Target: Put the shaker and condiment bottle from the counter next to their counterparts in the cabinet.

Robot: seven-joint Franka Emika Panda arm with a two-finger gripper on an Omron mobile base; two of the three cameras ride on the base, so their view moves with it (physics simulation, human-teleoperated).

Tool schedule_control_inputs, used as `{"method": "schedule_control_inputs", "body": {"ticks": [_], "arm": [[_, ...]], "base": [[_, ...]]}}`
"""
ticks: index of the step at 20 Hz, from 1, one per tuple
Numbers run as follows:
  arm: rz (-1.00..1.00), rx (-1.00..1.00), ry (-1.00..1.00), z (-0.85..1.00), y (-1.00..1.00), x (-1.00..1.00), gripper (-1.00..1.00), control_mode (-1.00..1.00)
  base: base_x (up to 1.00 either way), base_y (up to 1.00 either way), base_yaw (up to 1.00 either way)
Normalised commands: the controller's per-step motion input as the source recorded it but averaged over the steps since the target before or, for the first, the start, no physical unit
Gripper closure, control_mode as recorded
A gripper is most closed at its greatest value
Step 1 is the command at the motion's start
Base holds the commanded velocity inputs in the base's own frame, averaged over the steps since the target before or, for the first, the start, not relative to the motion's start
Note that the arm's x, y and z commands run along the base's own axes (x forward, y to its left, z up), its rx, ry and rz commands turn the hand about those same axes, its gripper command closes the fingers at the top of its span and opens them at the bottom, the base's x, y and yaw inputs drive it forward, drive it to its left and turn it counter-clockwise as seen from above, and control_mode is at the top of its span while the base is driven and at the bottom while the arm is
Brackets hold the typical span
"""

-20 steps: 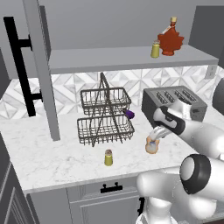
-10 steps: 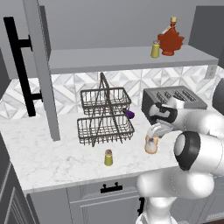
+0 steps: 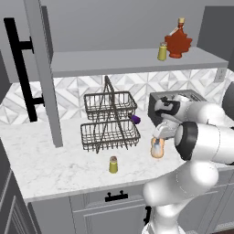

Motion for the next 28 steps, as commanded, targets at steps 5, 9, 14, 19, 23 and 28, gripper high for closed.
{"method": "schedule_control_inputs", "body": {"ticks": [5, 9, 14, 19, 23, 28], "arm": [[0.1, 0.15, -0.03, 0.44, -0.04, -0.14, 1.0, -1.0], [0.11, 0.07, -0.06, 0.81, 0.0, -0.35, 1.0, -1.0], [0.07, 0.03, -0.03, 0.83, 0.0, -0.37, 1.0, -1.0], [0.01, 0.0, -0.15, 0.94, 0.01, -0.24, 1.0, -1.0], [0.0, 0.0, -0.24, 1.0, 0.07, -0.17, 1.0, -1.0], [0.0, -0.1, -0.29, 0.92, 0.09, -0.14, 1.0, -1.0]], "base": [[0.0, 0.0, 0.0], [0.0, 0.0, 0.0], [0.0, 0.0, 0.0], [0.0, 0.0, 0.0], [0.0, 0.0, 0.0], [0.0, 0.0, 0.0]]}}
